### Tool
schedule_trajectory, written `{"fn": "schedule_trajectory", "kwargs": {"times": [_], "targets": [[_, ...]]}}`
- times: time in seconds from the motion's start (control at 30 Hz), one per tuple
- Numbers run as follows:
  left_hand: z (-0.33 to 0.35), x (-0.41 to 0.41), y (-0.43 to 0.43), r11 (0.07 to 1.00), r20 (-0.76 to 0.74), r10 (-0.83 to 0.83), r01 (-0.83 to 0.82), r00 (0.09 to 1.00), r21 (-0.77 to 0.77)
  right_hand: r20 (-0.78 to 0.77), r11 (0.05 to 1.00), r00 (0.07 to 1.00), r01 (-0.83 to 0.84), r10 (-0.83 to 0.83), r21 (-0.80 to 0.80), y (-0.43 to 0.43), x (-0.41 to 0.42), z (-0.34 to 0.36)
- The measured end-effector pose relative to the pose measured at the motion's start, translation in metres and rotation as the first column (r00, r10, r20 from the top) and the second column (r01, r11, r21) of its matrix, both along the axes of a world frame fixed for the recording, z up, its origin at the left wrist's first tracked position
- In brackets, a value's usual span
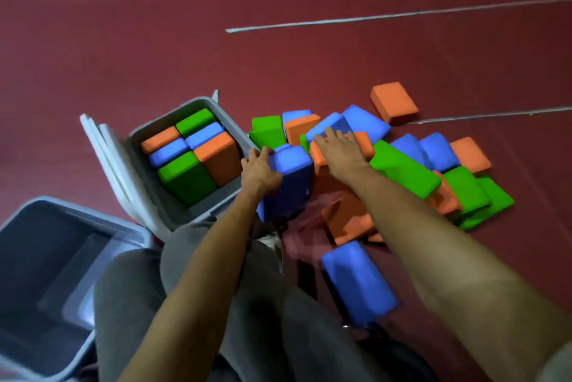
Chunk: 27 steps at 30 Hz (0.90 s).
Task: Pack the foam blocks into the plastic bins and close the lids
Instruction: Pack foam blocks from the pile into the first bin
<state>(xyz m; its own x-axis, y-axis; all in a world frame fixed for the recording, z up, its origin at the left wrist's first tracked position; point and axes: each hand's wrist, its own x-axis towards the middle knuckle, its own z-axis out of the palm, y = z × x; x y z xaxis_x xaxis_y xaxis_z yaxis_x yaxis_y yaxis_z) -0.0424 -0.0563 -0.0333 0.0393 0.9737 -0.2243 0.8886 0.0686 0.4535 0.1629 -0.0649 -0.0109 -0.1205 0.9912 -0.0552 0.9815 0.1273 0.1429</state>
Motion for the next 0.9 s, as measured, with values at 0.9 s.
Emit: {"fn": "schedule_trajectory", "kwargs": {"times": [0.9], "targets": [[0.052, -0.222, -0.002, 0.951, -0.147, 0.218, -0.176, 0.965, 0.254, 0.073, 0.878, 0.879, -0.475, 0.471, 0.054, 0.093, -0.222, 0.057]]}}
